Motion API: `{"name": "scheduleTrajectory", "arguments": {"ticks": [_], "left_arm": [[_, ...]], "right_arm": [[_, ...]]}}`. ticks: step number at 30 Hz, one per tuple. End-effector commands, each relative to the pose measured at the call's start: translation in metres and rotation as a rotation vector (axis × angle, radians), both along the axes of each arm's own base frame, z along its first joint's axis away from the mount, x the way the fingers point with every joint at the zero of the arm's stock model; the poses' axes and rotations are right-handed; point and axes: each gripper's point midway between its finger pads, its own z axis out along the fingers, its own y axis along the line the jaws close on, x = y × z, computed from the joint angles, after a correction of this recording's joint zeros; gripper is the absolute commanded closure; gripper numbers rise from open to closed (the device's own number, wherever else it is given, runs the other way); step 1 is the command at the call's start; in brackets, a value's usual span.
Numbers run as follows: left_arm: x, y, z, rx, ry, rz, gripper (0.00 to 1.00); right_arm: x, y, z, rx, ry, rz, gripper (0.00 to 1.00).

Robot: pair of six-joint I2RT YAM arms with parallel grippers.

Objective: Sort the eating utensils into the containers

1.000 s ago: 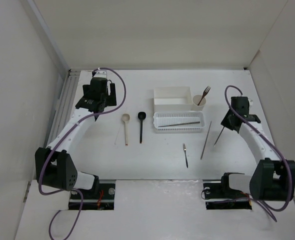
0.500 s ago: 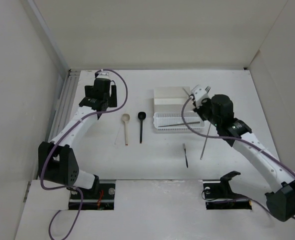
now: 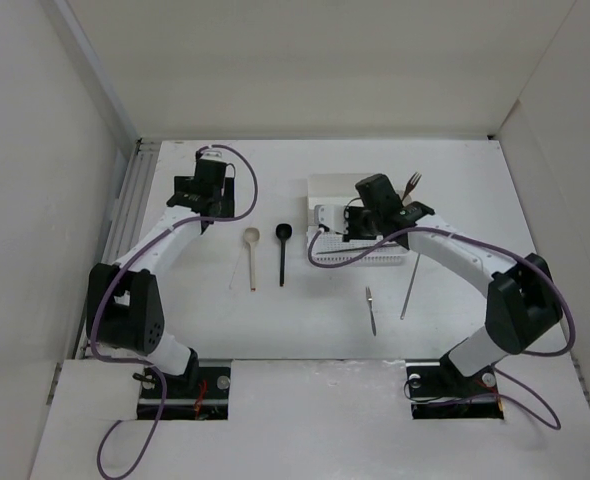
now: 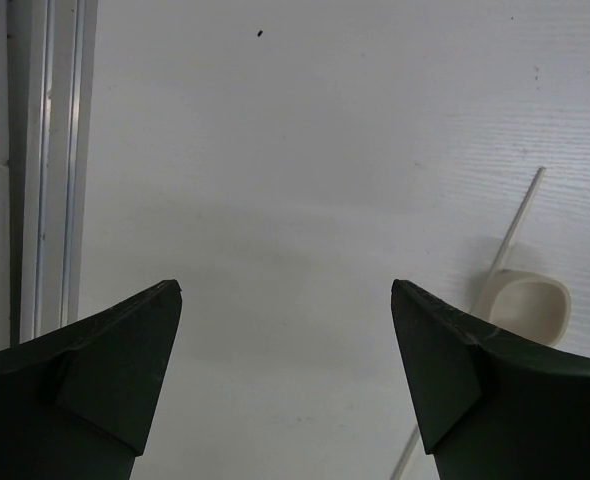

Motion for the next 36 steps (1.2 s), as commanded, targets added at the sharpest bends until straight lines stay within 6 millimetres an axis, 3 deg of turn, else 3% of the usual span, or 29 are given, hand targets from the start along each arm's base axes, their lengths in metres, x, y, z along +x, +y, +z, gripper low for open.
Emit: {"name": "scheduleTrajectory", "arguments": {"ticks": [1, 7, 14, 17, 21, 25, 27, 28, 29, 31, 33, 34, 35, 36], "left_arm": [[0.011, 0.008, 0.023, 0.007, -0.063, 0.026, 0.16], [0.011, 0.010, 0.017, 0.004, -0.052, 0.029, 0.16], [0.011, 0.008, 0.017, -0.003, -0.051, 0.022, 0.16], [0.011, 0.008, 0.017, -0.003, -0.051, 0.022, 0.16], [0.011, 0.007, 0.016, -0.010, -0.049, 0.015, 0.16], [0.010, -0.001, 0.011, -0.030, -0.027, -0.033, 0.16], [0.003, -0.009, 0.001, -0.048, 0.022, -0.100, 0.16], [0.002, -0.023, -0.002, -0.089, 0.038, -0.175, 0.16], [-0.008, -0.026, -0.015, -0.104, 0.087, -0.205, 0.18], [-0.017, -0.038, -0.025, -0.155, 0.119, -0.255, 0.21], [-0.032, -0.038, -0.045, -0.155, 0.179, -0.287, 0.24], [-0.037, -0.039, -0.052, -0.159, 0.198, -0.303, 0.27], [-0.042, -0.043, -0.057, -0.171, 0.217, -0.325, 0.34], [-0.049, -0.041, -0.067, -0.170, 0.237, -0.323, 0.36]], "right_arm": [[-0.006, 0.009, 0.011, 0.019, -0.006, 0.088, 1.00], [-0.021, 0.007, -0.016, -0.008, 0.058, 0.103, 1.00], [-0.001, 0.001, -0.036, -0.042, 0.019, 0.053, 1.00], [0.006, 0.003, -0.034, -0.034, -0.002, 0.037, 0.91], [0.010, -0.002, -0.033, -0.050, -0.021, 0.004, 0.66], [0.013, -0.008, -0.032, -0.069, -0.031, -0.028, 0.53], [0.015, -0.010, -0.020, -0.041, -0.056, -0.067, 0.53], [0.021, -0.011, -0.010, -0.017, -0.091, -0.108, 0.52], [0.025, -0.010, 0.000, 0.020, -0.113, -0.148, 0.52], [0.036, -0.012, 0.044, 0.212, -0.181, -0.318, 0.52], [0.045, -0.029, 0.076, 0.382, -0.214, -0.543, 0.41], [0.043, -0.034, 0.090, 0.610, -0.133, -0.757, 0.38], [0.047, -0.062, 0.091, 0.697, -0.093, -0.928, 0.36], [0.044, -0.070, 0.086, 0.779, -0.009, -1.020, 0.36]]}}
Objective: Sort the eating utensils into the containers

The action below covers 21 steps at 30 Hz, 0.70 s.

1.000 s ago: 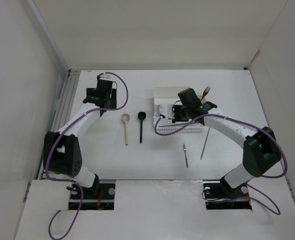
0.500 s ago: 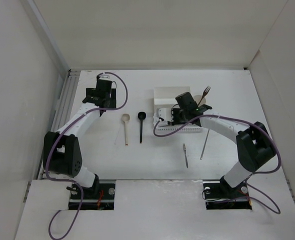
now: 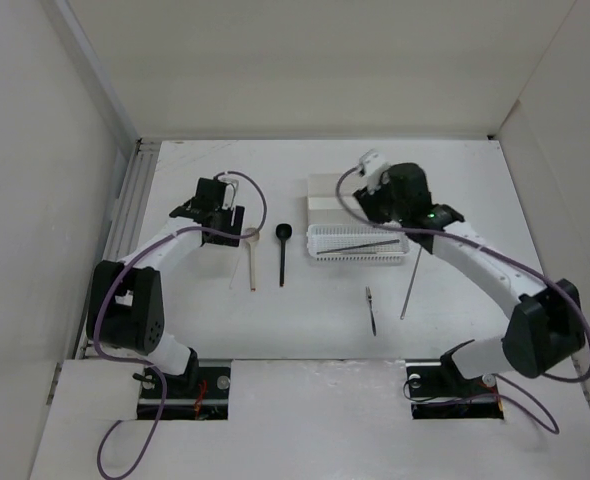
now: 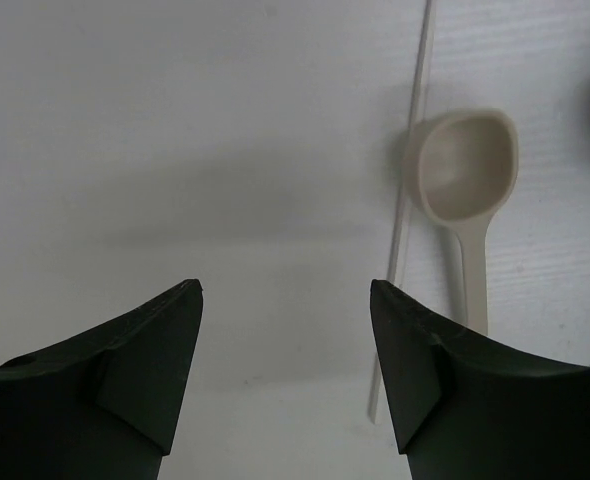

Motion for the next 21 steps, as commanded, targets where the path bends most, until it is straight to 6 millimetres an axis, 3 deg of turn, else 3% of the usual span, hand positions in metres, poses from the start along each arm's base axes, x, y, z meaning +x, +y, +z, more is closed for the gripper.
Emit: {"name": "scheduleTrajectory", "arguments": {"ticks": [1, 4, 5, 7, 8, 10, 15, 17, 21], "left_arm": [[-0.020, -0.011, -0.014, -0.052, 0.052, -0.087, 0.36], [-0.019, -0.011, -0.016, -0.049, 0.041, -0.095, 0.37], [-0.019, -0.012, -0.016, -0.055, 0.042, -0.086, 0.36], [-0.016, -0.011, -0.015, -0.057, 0.030, -0.071, 0.36], [-0.016, -0.012, -0.015, -0.063, 0.030, -0.064, 0.36], [-0.015, -0.012, -0.014, -0.072, 0.022, -0.054, 0.36], [-0.016, -0.016, -0.016, -0.084, 0.023, -0.047, 0.36], [-0.014, -0.019, -0.013, -0.093, 0.016, -0.053, 0.34], [-0.013, -0.019, -0.011, -0.093, 0.016, -0.053, 0.34]], "right_arm": [[0.015, -0.037, 0.048, 0.628, 0.067, -0.554, 0.36], [-0.013, -0.079, -0.006, 0.719, 0.241, -0.839, 0.41], [-0.023, -0.083, -0.009, 0.802, 0.263, -0.931, 0.42], [-0.052, -0.094, -0.042, 0.807, 0.335, -1.056, 0.42], [-0.060, -0.096, -0.045, 0.859, 0.346, -1.120, 0.42], [-0.083, -0.100, -0.069, 0.829, 0.415, -1.198, 0.41], [-0.110, -0.109, -0.113, 0.709, 0.508, -1.297, 0.41], [-0.120, -0.115, -0.130, 0.675, 0.552, -1.351, 0.48], [-0.122, -0.112, -0.144, 0.697, 0.573, -1.381, 0.54]]}}
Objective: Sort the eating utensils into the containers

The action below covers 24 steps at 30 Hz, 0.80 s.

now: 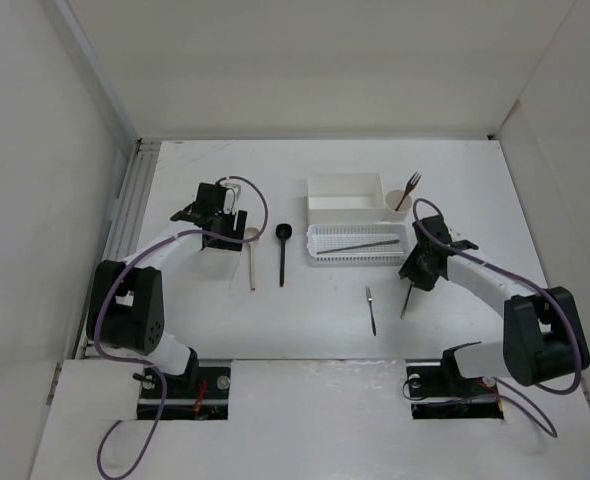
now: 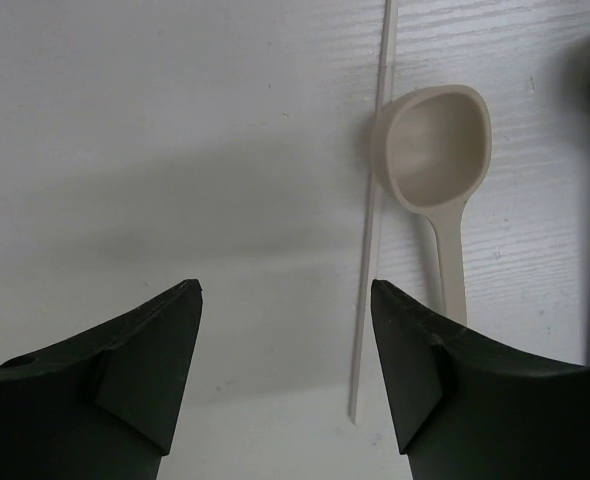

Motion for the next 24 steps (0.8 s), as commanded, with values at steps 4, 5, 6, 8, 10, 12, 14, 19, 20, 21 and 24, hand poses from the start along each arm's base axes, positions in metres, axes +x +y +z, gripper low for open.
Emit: {"name": "scheduleTrajectory", "arguments": {"ticks": [4, 5, 6, 8, 10, 12, 14, 19, 20, 21, 24], "left_arm": [[0.007, -0.007, 0.019, -0.032, -0.057, -0.001, 0.34], [0.007, -0.007, 0.019, -0.032, -0.058, -0.001, 0.34], [0.010, -0.007, 0.022, -0.034, -0.066, -0.001, 0.34], [0.010, -0.007, 0.022, -0.034, -0.066, -0.001, 0.34], [0.016, -0.009, 0.030, -0.039, -0.087, -0.002, 0.34], [0.018, -0.009, 0.035, -0.041, -0.093, -0.002, 0.34], [0.024, -0.007, 0.042, -0.030, -0.115, 0.010, 0.33], [0.029, -0.007, 0.050, -0.026, -0.136, 0.017, 0.33], [0.032, -0.005, 0.053, -0.020, -0.147, 0.023, 0.33], [0.032, -0.005, 0.054, -0.020, -0.148, 0.023, 0.33], [0.032, -0.004, 0.057, -0.015, -0.158, 0.029, 0.33]], "right_arm": [[-0.007, -0.010, -0.007, -0.014, 0.020, -0.108, 0.54], [-0.010, -0.010, -0.007, -0.017, 0.029, -0.108, 0.54], [-0.011, -0.014, -0.008, -0.033, 0.035, -0.113, 0.54], [-0.013, -0.018, -0.006, -0.066, 0.035, -0.084, 0.54], [-0.013, -0.024, -0.008, -0.085, 0.034, -0.075, 0.54], [-0.013, -0.026, -0.012, -0.084, 0.061, -0.059, 0.55], [-0.009, -0.025, -0.010, -0.070, 0.073, -0.052, 0.55], [-0.012, -0.021, -0.020, -0.055, 0.168, -0.002, 0.61], [-0.012, -0.010, -0.022, 0.004, 0.176, 0.020, 0.62], [-0.012, -0.008, -0.022, 0.013, 0.178, 0.023, 0.64], [-0.009, -0.006, -0.023, 0.034, 0.163, -0.025, 0.65]]}}
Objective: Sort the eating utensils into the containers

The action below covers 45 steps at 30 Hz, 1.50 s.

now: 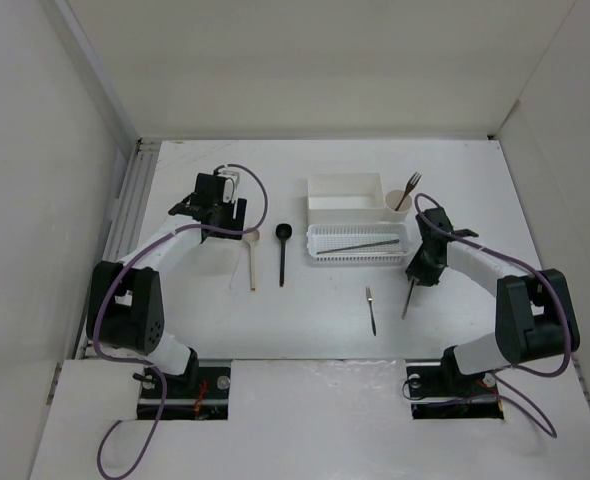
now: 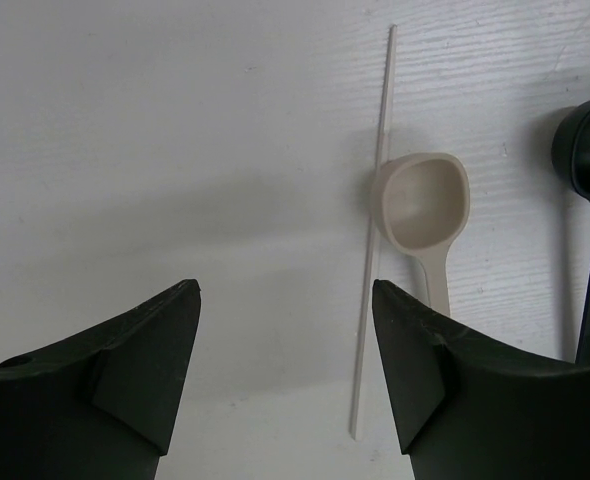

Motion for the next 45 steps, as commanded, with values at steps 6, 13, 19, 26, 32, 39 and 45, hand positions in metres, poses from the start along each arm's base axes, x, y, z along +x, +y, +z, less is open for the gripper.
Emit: {"name": "scheduleTrajectory", "arguments": {"ticks": [6, 13, 19, 26, 32, 39, 45], "left_arm": [[0.010, -0.002, 0.034, -0.016, -0.093, 0.015, 0.33], [0.016, -0.002, 0.055, -0.022, -0.149, 0.023, 0.32], [0.013, 0.001, 0.071, -0.025, -0.193, 0.030, 0.32], [0.010, 0.007, 0.078, -0.004, -0.218, 0.044, 0.32], [0.010, 0.007, 0.078, -0.004, -0.218, 0.044, 0.32], [0.009, 0.008, 0.071, 0.001, -0.200, 0.044, 0.32], [0.002, 0.002, 0.058, -0.017, -0.170, 0.005, 0.32]], "right_arm": [[-0.018, 0.007, -0.009, 0.050, 0.059, -0.026, 0.68], [-0.029, 0.015, -0.013, 0.105, 0.096, -0.045, 0.72], [-0.026, 0.020, -0.013, 0.131, 0.101, -0.083, 0.79], [-0.028, 0.011, -0.011, 0.128, 0.094, -0.162, 1.00], [-0.028, -0.011, 0.014, 0.047, -0.004, -0.246, 1.00], [-0.019, -0.025, 0.047, -0.006, -0.117, -0.271, 1.00], [0.006, -0.039, 0.108, -0.113, -0.317, -0.202, 1.00]]}}
